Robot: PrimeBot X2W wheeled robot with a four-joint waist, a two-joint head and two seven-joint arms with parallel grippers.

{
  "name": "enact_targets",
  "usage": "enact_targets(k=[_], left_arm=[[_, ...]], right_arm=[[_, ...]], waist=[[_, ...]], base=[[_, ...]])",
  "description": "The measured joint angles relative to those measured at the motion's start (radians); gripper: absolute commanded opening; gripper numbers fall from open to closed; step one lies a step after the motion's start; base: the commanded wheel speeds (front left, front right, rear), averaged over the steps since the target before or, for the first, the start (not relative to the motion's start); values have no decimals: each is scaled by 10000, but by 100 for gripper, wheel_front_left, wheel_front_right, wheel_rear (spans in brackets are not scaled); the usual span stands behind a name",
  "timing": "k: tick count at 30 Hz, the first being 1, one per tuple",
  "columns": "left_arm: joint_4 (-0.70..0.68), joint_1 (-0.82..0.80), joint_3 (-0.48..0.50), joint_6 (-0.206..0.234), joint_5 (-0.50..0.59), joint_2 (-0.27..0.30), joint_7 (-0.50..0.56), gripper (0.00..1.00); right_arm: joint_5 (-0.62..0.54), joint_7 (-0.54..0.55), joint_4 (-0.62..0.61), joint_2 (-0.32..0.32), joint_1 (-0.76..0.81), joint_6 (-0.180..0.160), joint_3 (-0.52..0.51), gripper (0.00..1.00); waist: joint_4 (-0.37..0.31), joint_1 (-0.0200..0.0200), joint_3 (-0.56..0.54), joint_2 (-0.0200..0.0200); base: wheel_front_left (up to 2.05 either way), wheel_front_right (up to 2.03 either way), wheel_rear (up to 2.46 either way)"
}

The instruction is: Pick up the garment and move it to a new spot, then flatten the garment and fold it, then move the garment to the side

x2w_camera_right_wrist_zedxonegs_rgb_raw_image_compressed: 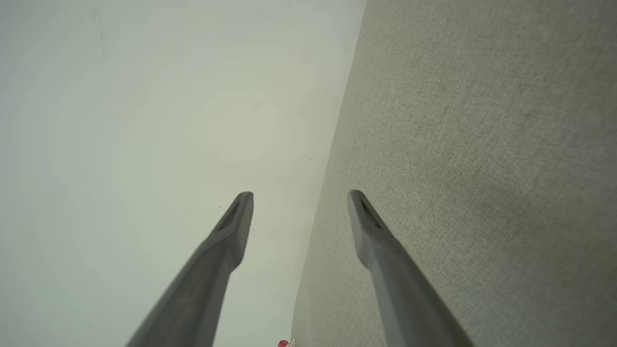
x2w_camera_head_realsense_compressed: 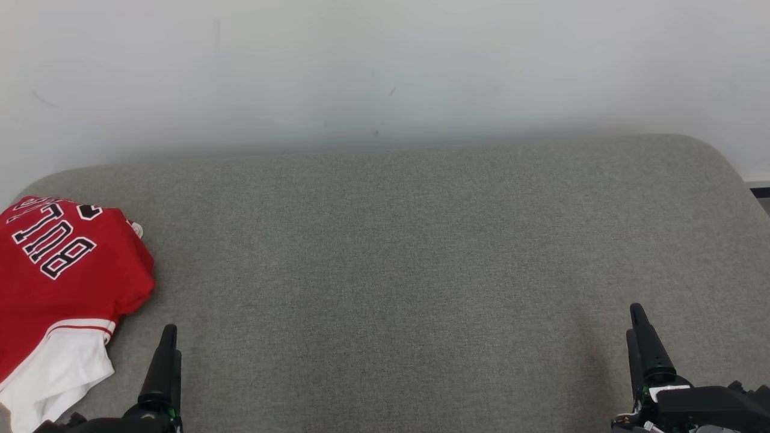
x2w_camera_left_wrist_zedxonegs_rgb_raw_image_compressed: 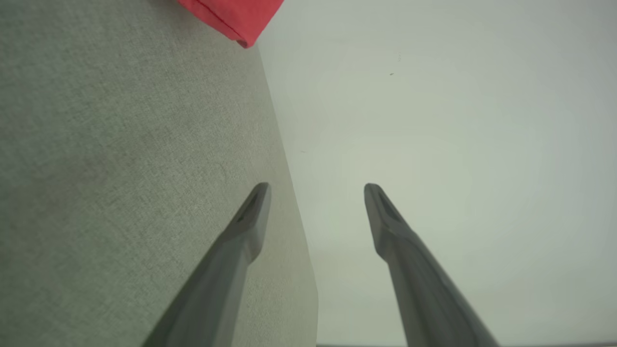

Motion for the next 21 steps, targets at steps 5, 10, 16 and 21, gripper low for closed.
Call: enact_targets(k=[5,10,16,21], left_arm=[[-332,0,-23,176,997,2,-221,100],[-650,1,-117,347,2194,8,-428,100],[-945,8,-274,493,3799,12,-646,100],[-1099,20,-332,604,5028,38,-817,100]], right_arm=[[-966,-209,-224,0,0,0,113,100],[-1967,-416,-403,-2,2,0,245,100],[-3227,-623,-587,-13,7,0,454,100],[-4247,-803,-708,-50,13,0,646,100]], waist=[[-4,0,26,0],[2,0,43,0],[8,0,58,0],[1,2,67,0]], base=[[0,0,0],[0,0,0],[0,0,0],[0,0,0]])
